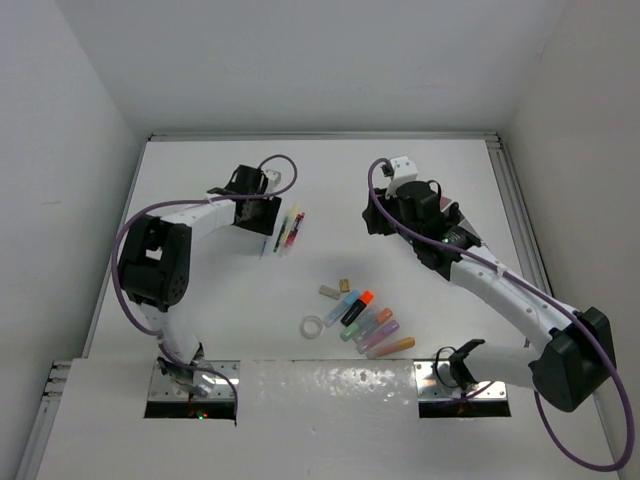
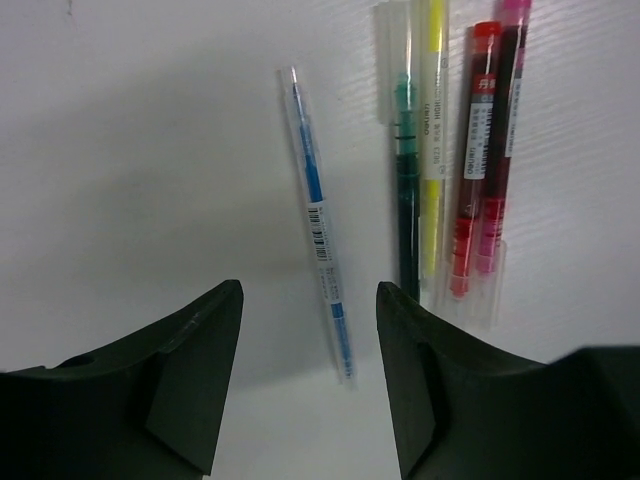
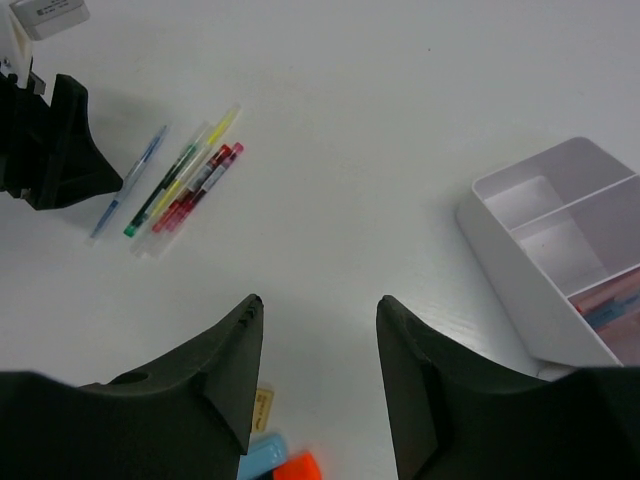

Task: Sort the stationery into containers
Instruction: Pick up the pen from the center of the board.

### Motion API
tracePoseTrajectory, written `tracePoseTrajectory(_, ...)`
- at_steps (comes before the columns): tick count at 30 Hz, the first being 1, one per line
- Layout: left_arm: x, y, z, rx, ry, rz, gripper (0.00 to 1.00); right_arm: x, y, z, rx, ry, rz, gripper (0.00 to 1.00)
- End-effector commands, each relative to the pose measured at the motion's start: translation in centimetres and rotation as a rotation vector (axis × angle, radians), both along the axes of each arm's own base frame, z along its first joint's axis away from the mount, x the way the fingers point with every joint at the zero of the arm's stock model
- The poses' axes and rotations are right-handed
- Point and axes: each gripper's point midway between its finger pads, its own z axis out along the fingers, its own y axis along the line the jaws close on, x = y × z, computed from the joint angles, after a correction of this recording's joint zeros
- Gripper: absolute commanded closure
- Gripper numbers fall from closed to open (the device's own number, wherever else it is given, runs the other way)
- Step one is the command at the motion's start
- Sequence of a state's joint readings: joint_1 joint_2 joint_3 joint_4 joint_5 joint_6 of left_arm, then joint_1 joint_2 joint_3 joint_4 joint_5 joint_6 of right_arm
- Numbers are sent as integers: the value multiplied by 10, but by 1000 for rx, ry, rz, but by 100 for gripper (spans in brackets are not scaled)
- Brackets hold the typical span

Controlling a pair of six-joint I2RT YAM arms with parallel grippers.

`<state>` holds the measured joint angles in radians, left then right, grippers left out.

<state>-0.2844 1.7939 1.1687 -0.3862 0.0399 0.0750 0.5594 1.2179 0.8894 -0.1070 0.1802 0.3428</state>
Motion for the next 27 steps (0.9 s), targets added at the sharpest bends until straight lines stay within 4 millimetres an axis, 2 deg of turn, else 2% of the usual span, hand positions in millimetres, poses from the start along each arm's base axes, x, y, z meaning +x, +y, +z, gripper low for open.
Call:
tracePoseTrajectory(1,16,6,2,35,-40,3,47,-2,-3,12,27,-41,-27,51)
tracePoseTrajectory(6,13,11,-19,64,-5,24,48,-4,-8,11,19,-41,-49,51)
tracePoseTrajectory(8,11,14,-26,76,1,27,52,-4,-11,12,19,-49,-59,51)
tracePoseTrajectory(11,11,18,-34,97,15,36,61,-4,-12,13,16,-51,-66,51)
tracePoseTrajectory(12,9,18,-38,102,26,37,67,-4,-12,14,16,-54,-67,51)
tracePoseTrajectory(17,4,20,-45,107,49,38,84,-4,-13,19,18,-63,-71,51)
tracePoseTrajectory(18,4,20,-46,104,51,39,91,-5,-14,17,12,-59,-73,51)
tracePoseTrajectory(20,3,19,-48,96,56,36,98,-5,-15,17,12,-58,-75,51)
tracePoseTrajectory(22,1,18,-49,90,63,33,100,-7,-14,17,7,-55,-69,51)
tracePoseTrajectory(25,13,17,-33,67,17,27,100,-8,-14,19,18,-55,-70,51)
tracePoseTrajectory(27,39,15,5,53,-97,13,100,-9,-11,24,47,-56,-69,51)
